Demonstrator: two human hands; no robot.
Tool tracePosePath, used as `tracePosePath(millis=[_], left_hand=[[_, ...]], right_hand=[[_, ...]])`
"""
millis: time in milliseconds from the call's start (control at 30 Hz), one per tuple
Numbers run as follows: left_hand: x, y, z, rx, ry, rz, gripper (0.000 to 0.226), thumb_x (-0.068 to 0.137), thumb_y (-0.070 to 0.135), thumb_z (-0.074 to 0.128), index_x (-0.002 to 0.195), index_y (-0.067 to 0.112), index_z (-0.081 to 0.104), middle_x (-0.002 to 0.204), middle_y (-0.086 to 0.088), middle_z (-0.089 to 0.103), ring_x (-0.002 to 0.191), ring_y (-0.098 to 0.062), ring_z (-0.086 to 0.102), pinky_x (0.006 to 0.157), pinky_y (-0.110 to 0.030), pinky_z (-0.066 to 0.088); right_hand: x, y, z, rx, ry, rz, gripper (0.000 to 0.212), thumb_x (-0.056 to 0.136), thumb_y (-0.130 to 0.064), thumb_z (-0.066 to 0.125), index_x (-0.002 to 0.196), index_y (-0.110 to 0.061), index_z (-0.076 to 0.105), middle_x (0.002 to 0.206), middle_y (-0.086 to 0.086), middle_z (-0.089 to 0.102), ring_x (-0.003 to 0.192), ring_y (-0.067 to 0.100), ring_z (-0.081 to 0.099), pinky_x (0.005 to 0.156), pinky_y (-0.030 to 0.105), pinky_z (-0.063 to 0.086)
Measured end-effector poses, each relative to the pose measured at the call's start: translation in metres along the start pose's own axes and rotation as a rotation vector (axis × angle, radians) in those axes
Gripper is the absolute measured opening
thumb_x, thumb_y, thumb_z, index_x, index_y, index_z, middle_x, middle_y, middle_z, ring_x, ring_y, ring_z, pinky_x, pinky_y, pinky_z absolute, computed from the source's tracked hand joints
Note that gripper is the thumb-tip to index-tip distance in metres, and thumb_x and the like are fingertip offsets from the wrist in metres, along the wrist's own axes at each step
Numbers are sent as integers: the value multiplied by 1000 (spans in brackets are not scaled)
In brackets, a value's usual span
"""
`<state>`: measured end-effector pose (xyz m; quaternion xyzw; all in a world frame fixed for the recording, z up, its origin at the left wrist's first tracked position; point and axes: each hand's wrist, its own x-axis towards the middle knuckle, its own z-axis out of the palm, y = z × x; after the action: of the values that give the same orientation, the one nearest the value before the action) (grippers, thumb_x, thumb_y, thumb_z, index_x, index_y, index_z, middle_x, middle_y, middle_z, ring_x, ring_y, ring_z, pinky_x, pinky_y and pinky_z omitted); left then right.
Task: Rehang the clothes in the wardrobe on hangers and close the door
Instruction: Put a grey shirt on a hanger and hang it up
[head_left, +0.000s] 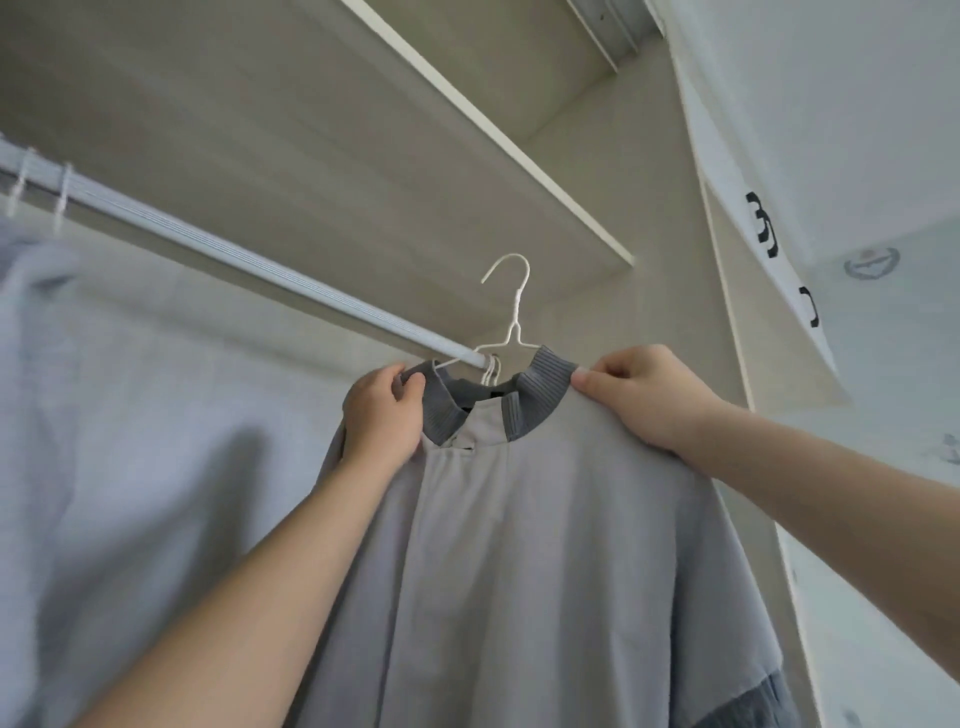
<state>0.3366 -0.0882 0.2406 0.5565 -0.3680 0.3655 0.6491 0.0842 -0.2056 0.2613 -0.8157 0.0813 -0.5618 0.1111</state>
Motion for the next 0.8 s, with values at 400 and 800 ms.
tracePosePath(millis=[400,800], left_hand=[[38,-72,-22,37,-108,-77,117,56,86,58,147,16,35,153,-3,32,146,-21,25,116,-35,25],[76,-142,-23,79,-143,-89,122,53,86,57,145,10,34,152,-12,31,145,-26,27,116,-48,29]], right_hand=[[64,-44,130,177,-44,54,35,91,-34,67,80,-1,69,69,8,63,56,18,53,48,22,40],[92,-71,193,77,-125,110,30,90,-31,66,75,-5,63,73,18,57,59,22,44,61,30,45]])
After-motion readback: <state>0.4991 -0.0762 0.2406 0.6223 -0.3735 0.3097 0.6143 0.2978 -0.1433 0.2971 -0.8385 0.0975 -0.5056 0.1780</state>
